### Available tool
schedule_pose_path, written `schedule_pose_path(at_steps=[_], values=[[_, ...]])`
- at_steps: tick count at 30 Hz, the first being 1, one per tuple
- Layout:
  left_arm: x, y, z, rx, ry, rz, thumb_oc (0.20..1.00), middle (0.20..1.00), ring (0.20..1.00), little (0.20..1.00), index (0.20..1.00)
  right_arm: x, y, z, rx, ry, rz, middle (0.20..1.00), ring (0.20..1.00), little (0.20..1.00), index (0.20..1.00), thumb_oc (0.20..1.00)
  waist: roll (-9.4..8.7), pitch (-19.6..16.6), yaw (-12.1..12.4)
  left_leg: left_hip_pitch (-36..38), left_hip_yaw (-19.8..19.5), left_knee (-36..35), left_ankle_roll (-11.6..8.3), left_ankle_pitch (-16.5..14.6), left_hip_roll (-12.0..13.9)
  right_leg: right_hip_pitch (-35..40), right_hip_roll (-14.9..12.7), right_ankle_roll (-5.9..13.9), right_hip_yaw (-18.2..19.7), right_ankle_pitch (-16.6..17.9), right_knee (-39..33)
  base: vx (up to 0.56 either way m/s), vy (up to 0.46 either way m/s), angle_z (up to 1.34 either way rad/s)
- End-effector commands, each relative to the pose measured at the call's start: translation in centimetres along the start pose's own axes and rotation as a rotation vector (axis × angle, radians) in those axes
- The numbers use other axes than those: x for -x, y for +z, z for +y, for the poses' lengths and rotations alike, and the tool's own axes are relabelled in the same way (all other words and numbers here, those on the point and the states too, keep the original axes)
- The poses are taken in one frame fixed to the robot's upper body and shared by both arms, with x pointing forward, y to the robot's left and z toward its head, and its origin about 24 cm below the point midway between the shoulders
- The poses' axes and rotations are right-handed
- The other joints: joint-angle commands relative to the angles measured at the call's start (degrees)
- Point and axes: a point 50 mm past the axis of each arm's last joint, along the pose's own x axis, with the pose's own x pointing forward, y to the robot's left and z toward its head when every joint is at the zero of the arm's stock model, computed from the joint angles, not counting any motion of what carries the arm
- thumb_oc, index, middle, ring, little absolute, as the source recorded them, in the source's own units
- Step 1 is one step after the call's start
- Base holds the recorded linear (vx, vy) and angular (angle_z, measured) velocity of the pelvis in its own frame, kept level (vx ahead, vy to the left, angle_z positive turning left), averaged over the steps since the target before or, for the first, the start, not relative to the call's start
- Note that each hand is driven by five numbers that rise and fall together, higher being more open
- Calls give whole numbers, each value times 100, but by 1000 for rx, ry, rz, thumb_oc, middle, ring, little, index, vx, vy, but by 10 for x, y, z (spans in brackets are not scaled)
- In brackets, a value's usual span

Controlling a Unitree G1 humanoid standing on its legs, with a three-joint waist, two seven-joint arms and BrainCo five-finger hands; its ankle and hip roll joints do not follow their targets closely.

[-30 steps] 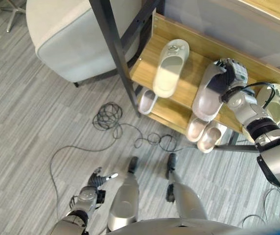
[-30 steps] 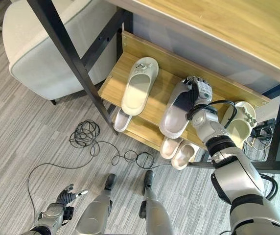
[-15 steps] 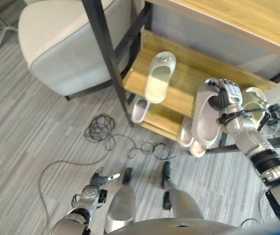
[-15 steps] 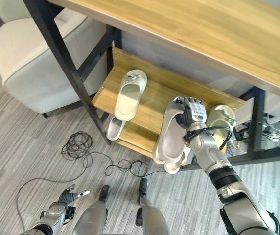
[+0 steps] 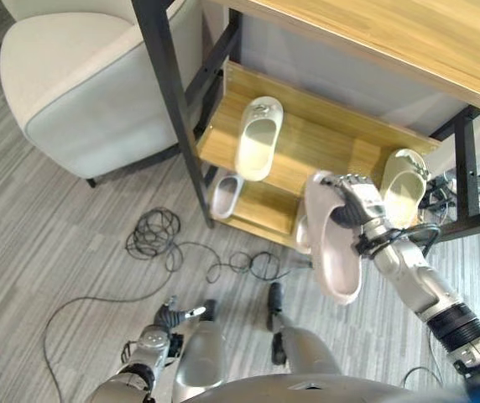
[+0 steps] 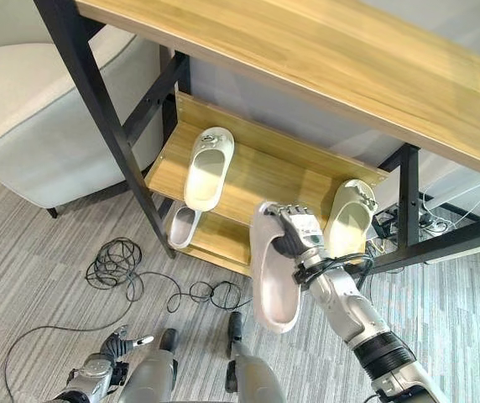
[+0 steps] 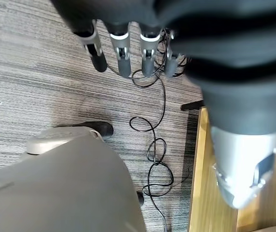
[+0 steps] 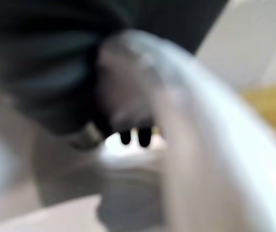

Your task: Arrange the slippers neatly on the shoe rack.

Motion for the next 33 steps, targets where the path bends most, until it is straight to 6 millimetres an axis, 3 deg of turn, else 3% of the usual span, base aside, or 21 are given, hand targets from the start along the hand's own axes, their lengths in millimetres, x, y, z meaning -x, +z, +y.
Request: schedule_pose_path(at_steps=[1,4,8,13,15,17,19,20,21,28,33], values=[[-4,15,-3,14,9,-47,1000,1000,1000,1000,1000,-17,13,-23,-29,-98,-75,200,200,200,200,200,240,441,161,573,82,-629,-37,6,137,195,-92,373,114,-1396,1429,-46,5,17],[-5,23,-3,28,17,-71,1000,1000,1000,1000,1000,-18,16,-17,-35,-79,-82,200,200,200,200,200,270,565,159,367,41,-424,-49,-21,96,33,-132,380,88,-1444,1635,-87,12,9],[-6,37,-5,63,38,-127,1000,1000,1000,1000,1000,-9,11,11,-69,17,-32,200,200,200,200,200,392,734,147,-59,-60,-8,-57,-99,60,-294,-231,392,28,-1526,2036,-61,24,9],[-6,48,-5,80,42,-177,1000,1000,1000,1000,1000,-8,11,18,-77,33,-20,200,200,200,200,200,428,761,141,-214,-70,127,-61,-126,55,-444,-254,384,27,-1580,2168,-34,14,7],[-4,85,-6,120,52,-323,1000,1000,1000,1000,1000,-8,9,26,-103,45,6,200,200,200,200,200,482,849,104,-555,-89,536,-52,-224,43,-782,-279,337,49,-1728,2591,-70,21,3],[-3,93,-6,123,50,-355,1000,1000,1000,1000,1000,-9,9,27,-102,48,11,200,200,200,200,200,496,845,93,-671,-93,654,-49,-255,34,-896,-285,327,48,-1762,2717,-30,4,4],[2,118,-8,113,42,-460,1000,1000,1000,1000,1000,-13,5,30,-92,52,32,200,200,200,200,200,554,885,71,-987,-108,960,-36,-325,31,-1226,-293,277,57,-1896,3071,-42,-17,8],[2,118,-8,113,43,-460,1000,1000,1000,1000,1000,-13,5,30,-92,52,31,200,200,200,200,200,554,870,67,-1024,-110,991,-36,-338,29,-1261,-294,277,57,-1907,3098,-59,-27,5],[6,132,-8,105,47,-527,1000,1000,1000,1000,1000,-17,2,29,-73,43,38,200,200,200,200,200,582,901,59,-1301,-110,1290,-28,-445,28,-1559,-299,242,82,-2042,3421,-60,-19,4],[24,185,-5,159,62,-737,1000,1000,1000,1000,1000,-37,-4,14,-7,-7,42,200,200,200,200,200,631,799,-34,-2417,-109,2153,9,-636,0,-2731,-314,125,191,-2297,4328,-60,-23,0],[32,204,-5,156,71,-809,1000,1000,1000,1000,1000,-44,-7,4,22,-34,39,200,200,200,200,200,651,688,-68,-2917,-112,2500,28,-745,-6,-3286,-321,94,219,-2435,4742,-15,-8,-1]])
